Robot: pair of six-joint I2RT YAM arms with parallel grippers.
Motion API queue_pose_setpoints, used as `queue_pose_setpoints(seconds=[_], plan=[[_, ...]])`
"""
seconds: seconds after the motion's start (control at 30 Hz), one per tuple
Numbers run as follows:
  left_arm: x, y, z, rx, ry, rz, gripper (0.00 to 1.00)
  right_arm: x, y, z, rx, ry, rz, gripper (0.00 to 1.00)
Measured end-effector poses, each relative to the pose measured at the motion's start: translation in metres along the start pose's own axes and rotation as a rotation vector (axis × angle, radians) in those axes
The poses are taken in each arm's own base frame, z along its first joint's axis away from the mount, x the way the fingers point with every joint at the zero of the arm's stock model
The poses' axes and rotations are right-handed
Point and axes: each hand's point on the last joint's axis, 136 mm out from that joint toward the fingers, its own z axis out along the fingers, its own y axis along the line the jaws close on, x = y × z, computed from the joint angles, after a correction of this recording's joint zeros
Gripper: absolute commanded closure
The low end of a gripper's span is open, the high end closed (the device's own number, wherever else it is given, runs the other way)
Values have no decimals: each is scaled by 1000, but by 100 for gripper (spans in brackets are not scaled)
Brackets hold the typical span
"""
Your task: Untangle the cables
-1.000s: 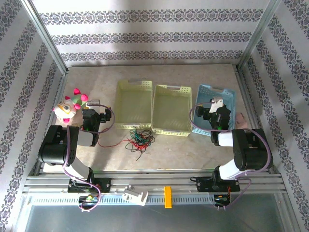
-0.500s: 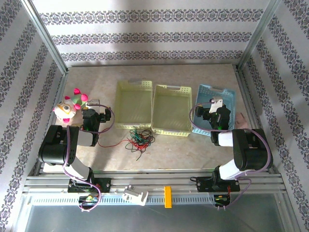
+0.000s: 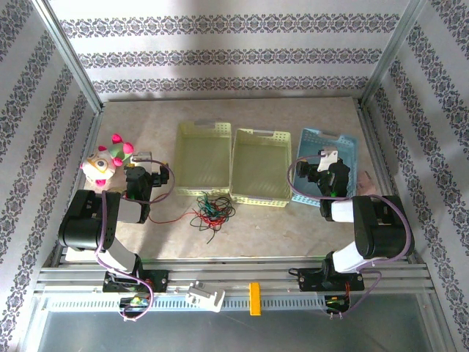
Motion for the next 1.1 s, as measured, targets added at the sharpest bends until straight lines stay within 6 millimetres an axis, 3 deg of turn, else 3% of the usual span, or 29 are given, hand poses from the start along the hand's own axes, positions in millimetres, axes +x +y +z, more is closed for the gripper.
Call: queue_pose_setpoints(seconds=[0.27, 0.3, 0.37, 0.4, 0.43, 0.53, 0.63, 0.73, 0.83, 0.9, 0.97, 1.03, 1.1], plan=[[0, 0, 1, -4, 9, 2, 1, 0, -6, -1, 4, -1, 15, 2], [-1, 1, 0, -12, 19, 5, 1, 0, -6, -1, 4, -1, 16, 5], [-12, 2, -3, -47, 22, 15, 1, -1, -9, -4, 25, 15, 29, 23], [-24, 2, -7, -70, 6, 19, 1, -4, -12, -8, 48, 25, 41, 24], [-38, 2, -11, -97, -16, 20, 1, -9, -15, -11, 74, 27, 51, 26], [-78, 4, -28, -171, -79, -21, 1, -53, -28, -28, 206, -42, 72, 27], [-100, -2, -48, -198, -97, -90, 1, -100, -16, -47, 241, -118, 69, 26], [-96, -49, -68, -80, -73, -80, 1, -137, 34, -57, 98, -114, 63, 25], [-70, -107, -85, 108, 18, -2, 1, -150, 121, -71, -187, -58, 23, 25], [-48, -138, -99, 221, 104, 29, 1, -133, 195, -92, -443, 33, -33, 29], [-34, -150, -108, 274, 178, 1, 1, -106, 250, -113, -637, 139, -79, 32], [-26, -149, -115, 286, 230, -67, 1, -74, 289, -128, -769, 265, -109, 40], [-27, -147, -125, 304, 244, -172, 1, -41, 310, -135, -838, 398, -130, 47]])
